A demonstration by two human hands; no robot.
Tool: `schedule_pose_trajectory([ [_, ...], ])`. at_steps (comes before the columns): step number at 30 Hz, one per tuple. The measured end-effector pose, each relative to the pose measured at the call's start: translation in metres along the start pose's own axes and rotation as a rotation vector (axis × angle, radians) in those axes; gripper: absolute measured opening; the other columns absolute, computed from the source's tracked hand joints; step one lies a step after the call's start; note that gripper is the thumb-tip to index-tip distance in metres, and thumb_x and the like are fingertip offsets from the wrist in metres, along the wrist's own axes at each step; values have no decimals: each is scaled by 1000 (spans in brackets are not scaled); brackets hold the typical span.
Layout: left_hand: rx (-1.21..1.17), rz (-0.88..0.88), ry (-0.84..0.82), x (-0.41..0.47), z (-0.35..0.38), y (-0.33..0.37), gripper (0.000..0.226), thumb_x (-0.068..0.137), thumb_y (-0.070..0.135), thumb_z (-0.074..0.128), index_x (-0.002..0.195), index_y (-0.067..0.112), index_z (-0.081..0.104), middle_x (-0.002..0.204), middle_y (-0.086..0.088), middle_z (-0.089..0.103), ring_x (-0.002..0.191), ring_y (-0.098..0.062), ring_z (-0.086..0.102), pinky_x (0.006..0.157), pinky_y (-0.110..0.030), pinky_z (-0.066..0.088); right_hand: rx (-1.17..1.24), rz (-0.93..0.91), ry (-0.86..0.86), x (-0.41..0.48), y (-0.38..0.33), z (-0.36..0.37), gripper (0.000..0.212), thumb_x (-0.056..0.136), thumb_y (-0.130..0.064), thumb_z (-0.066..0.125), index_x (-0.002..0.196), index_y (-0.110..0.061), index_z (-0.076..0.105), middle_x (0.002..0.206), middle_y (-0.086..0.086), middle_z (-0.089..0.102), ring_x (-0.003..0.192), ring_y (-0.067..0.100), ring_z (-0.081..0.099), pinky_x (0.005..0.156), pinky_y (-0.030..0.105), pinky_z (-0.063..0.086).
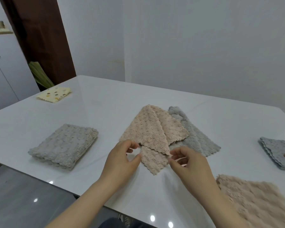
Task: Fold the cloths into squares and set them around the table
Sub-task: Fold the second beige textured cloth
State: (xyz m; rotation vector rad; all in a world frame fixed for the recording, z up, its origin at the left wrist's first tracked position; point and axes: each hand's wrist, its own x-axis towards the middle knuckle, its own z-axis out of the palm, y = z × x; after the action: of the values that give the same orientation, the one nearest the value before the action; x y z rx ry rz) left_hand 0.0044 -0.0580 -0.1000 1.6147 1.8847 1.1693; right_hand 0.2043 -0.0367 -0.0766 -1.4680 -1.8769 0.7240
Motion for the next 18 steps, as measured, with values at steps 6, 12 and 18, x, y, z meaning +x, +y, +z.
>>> schedule_pose_trajectory([
  [6,92,23,-20,24,4,-15,30,88,8,52,112,25,58,110,16,54,101,-3,54,81,-12,40,-147,-8,6,18,1,4,28,84,-29,65,112,-28,61,101,-16,61,83,0,58,70,19,42],
  [12,212,87,-61,42,4,-22,36,84,16,61,119,21,57,110,10,53,101,-11,53,88,-22,42,-236,26,-70,28,4,6,32,82,-28,66,113,-25,61,94,-11,61,82,9,59,69,25,46],
  [18,383,151,-74,65,10,-32,25,84,26,61,108,20,63,102,4,61,100,-20,53,85,-27,39,-316,31,-91,38,1,12,27,80,-28,66,106,-22,61,86,-9,64,84,14,61,72,32,51],
])
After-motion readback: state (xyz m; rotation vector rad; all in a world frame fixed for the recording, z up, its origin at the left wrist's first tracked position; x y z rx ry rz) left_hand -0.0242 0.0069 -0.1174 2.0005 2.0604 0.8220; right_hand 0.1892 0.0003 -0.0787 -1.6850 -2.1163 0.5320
